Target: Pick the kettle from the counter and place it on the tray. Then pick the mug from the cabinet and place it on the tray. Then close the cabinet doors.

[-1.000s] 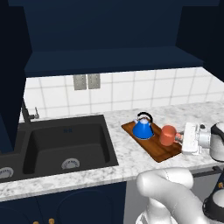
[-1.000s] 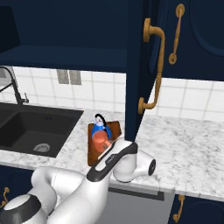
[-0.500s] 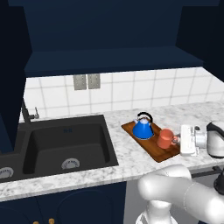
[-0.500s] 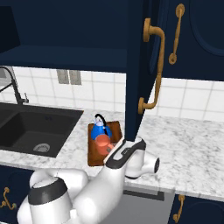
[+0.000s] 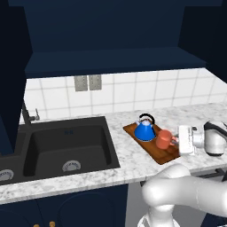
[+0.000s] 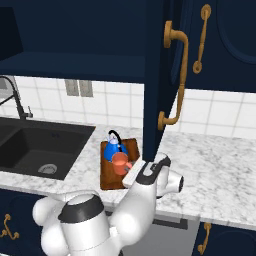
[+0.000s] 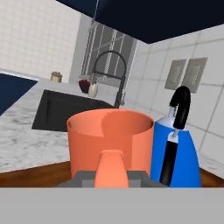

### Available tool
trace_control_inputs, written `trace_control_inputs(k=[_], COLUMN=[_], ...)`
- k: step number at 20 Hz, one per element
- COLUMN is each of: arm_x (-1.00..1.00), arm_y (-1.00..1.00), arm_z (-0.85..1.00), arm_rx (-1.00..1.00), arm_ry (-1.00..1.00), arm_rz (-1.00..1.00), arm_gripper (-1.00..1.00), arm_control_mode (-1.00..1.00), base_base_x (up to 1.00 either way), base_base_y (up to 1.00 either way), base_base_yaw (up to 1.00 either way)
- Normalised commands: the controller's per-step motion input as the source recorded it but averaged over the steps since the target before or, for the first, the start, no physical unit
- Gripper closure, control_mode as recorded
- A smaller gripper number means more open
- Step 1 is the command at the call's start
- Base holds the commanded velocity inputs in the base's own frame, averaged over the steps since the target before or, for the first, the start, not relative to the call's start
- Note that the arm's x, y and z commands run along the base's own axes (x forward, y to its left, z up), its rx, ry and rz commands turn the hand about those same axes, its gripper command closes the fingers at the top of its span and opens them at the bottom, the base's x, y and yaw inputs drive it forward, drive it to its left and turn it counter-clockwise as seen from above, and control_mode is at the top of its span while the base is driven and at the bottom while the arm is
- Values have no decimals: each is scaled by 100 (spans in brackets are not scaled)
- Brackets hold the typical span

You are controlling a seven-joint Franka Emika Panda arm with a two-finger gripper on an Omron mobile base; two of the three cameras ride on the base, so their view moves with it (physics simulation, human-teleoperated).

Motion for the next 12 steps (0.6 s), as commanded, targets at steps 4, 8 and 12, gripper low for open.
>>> trace_control_inputs(k=[4, 8, 12], arm_x=[30, 20, 4], arm_y=[-13, -13, -6], arm_z=[-22, -24, -15], arm_rx=[6, 3, 0], arm_ry=[0, 0, 0], arm_rz=[6, 4, 1], arm_gripper=[100, 100, 100], arm_control_mode=[-100, -100, -100], base_base_x=[0, 0, 0], base_base_y=[0, 0, 0], base_base_yaw=[0, 0, 0])
